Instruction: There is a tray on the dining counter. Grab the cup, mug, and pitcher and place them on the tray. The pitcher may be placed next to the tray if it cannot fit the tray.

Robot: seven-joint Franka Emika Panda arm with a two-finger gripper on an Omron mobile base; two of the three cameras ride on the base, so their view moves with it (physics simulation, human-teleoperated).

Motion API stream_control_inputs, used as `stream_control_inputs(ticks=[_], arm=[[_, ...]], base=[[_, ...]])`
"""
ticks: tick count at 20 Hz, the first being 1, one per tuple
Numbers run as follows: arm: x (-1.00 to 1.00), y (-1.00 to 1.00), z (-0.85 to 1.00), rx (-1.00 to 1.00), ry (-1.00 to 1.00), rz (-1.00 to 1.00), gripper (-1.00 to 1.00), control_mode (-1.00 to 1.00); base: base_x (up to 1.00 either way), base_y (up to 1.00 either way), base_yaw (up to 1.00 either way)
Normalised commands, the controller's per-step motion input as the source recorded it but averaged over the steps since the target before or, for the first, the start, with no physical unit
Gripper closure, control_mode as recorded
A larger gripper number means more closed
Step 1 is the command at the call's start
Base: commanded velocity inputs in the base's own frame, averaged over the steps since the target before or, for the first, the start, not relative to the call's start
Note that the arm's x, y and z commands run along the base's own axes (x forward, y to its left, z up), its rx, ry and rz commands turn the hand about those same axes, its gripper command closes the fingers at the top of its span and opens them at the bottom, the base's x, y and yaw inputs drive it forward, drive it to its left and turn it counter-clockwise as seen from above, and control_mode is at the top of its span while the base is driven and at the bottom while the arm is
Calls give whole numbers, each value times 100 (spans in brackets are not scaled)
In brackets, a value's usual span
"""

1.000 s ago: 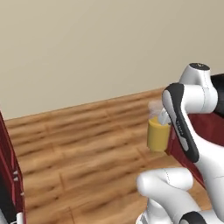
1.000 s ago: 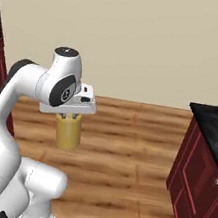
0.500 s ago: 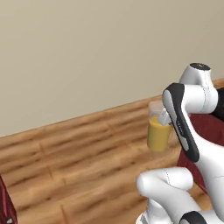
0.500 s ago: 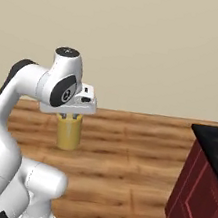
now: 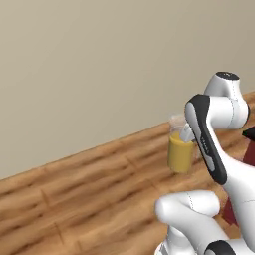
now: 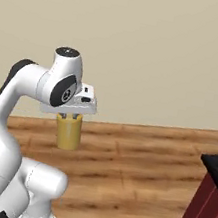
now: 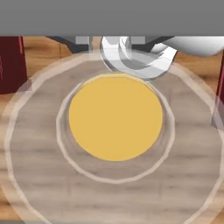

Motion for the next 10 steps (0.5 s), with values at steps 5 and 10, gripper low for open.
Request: stream_control_inputs(ticks=[5, 10], arm=[[0, 0, 0, 0, 0, 0, 100, 100], [0, 0, 0, 0, 0, 0, 100, 100]], base=[[97, 49, -24], [93, 49, -27]])
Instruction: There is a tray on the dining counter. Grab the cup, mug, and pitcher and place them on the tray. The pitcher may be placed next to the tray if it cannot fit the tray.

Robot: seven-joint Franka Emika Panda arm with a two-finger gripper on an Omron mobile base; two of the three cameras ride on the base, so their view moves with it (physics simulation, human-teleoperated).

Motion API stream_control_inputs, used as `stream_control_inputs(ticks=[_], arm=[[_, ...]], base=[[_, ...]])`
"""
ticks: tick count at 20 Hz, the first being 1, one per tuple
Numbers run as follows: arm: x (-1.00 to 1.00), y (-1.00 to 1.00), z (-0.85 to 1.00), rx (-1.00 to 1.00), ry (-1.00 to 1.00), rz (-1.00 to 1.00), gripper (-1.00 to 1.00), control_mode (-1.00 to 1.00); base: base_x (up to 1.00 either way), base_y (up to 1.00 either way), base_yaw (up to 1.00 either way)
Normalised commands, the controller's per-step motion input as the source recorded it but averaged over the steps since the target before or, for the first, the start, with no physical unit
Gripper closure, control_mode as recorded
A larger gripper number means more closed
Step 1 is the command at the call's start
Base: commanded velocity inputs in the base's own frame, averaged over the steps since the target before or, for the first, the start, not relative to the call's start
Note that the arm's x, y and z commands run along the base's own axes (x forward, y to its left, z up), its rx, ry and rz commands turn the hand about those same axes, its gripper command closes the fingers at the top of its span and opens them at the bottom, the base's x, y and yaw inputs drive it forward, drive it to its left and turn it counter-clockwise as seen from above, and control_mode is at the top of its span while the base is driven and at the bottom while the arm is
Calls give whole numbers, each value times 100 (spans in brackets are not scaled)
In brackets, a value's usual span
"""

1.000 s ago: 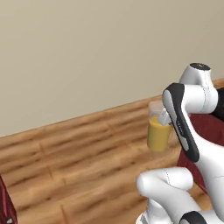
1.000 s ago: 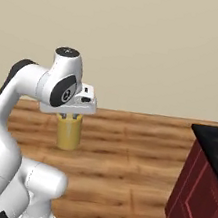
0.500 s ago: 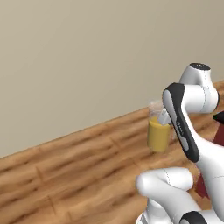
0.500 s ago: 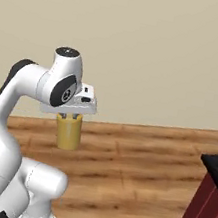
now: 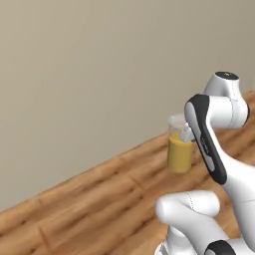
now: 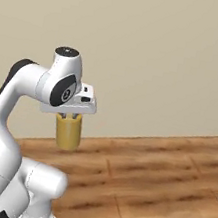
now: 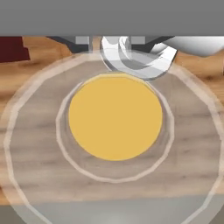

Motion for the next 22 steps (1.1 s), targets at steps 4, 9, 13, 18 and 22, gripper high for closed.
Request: stream_control_inputs(ticks=[4, 9, 13, 18, 22], arm=[[0, 0, 0, 0, 0, 0, 100, 100], [0, 0, 0, 0, 0, 0, 100, 100], [0, 0, 0, 0, 0, 0, 100, 100], [0, 0, 0, 0, 0, 0, 100, 100], [0, 0, 0, 0, 0, 0, 100, 100]], base=[[86, 35, -30], [69, 4, -44], [60, 0, -57], [57, 14, -64], [33, 57, -61]])
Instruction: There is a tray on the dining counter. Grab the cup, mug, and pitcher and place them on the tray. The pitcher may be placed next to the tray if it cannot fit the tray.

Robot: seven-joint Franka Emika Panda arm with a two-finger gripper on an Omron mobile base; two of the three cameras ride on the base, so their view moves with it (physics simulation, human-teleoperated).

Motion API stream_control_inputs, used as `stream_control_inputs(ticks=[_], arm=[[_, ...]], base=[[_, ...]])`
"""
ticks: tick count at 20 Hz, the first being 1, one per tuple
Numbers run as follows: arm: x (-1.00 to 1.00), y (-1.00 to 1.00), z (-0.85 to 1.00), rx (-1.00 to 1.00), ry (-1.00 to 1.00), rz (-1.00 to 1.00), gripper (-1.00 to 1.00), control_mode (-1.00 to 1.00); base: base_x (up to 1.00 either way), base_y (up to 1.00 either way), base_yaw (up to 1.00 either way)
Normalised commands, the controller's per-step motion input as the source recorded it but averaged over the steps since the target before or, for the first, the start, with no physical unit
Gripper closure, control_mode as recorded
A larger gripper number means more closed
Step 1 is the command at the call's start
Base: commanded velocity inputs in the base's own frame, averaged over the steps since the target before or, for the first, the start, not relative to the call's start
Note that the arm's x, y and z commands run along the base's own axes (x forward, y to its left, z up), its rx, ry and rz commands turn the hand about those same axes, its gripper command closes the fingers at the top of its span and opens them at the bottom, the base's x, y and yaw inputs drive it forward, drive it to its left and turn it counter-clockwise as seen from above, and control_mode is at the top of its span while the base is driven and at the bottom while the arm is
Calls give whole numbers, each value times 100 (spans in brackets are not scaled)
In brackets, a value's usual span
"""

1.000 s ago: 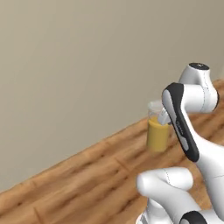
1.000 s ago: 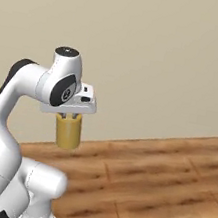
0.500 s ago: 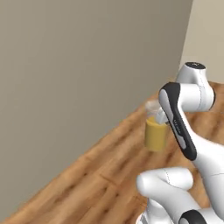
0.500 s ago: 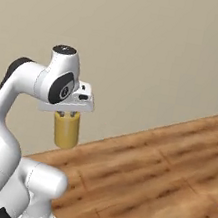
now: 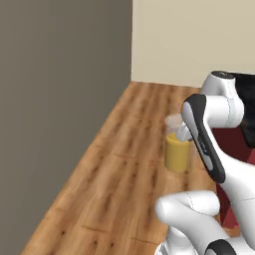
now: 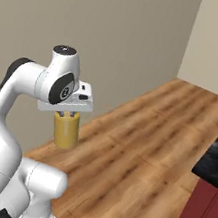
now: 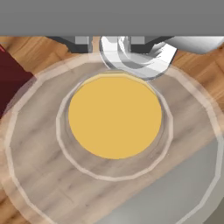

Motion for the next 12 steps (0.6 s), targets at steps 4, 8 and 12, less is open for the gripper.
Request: stream_control_inputs(ticks=[4, 8, 12], arm=[[0, 0, 0, 0, 0, 0, 100, 100], [0, 0, 0, 0, 0, 0, 100, 100], [0, 0, 0, 0, 0, 0, 100, 100]], base=[[35, 55, -61], [54, 63, -62], [73, 88, -58]])
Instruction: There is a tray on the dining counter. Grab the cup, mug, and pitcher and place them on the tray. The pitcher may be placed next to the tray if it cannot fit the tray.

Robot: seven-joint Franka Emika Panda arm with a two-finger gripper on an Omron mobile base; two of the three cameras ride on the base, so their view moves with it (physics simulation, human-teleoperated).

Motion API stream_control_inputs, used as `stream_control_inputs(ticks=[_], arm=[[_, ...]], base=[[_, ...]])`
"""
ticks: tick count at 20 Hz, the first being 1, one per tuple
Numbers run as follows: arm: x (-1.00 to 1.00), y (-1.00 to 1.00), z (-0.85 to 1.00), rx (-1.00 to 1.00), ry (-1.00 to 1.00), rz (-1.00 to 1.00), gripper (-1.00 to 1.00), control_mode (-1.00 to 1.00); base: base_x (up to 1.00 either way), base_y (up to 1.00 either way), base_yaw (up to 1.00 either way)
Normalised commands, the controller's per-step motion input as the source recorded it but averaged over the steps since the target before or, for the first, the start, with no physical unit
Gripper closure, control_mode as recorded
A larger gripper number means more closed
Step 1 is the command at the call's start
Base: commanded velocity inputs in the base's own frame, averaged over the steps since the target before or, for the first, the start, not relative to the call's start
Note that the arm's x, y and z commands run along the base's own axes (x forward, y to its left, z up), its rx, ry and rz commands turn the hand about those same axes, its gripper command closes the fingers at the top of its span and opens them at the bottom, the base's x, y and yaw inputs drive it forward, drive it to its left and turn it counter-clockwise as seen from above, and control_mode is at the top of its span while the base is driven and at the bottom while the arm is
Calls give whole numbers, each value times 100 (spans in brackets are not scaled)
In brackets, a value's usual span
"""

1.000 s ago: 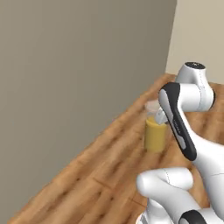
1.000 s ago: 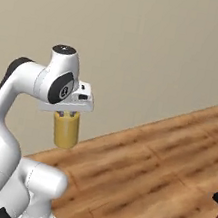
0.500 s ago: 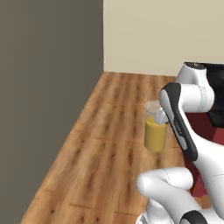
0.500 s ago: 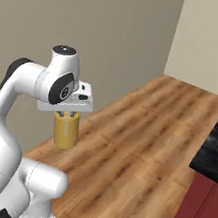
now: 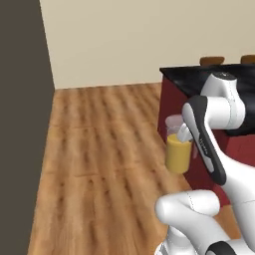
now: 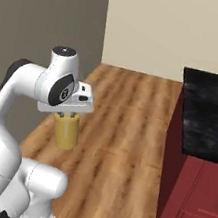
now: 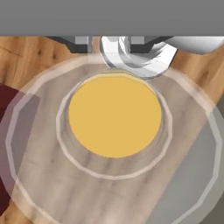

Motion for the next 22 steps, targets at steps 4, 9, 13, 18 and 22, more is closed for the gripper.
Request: stream_control_inputs(ticks=[4, 9, 13, 18, 22], arm=[[0, 0, 0, 0, 0, 0, 100, 100], [0, 0, 0, 0, 0, 0, 100, 100], [0, 0, 0, 0, 0, 0, 100, 100], [0, 0, 0, 0, 0, 0, 100, 100], [0, 0, 0, 0, 0, 0, 100, 100]], base=[[77, 100, -51], [82, 100, -45], [98, 90, -36], [100, 80, -24], [100, 74, -23]])
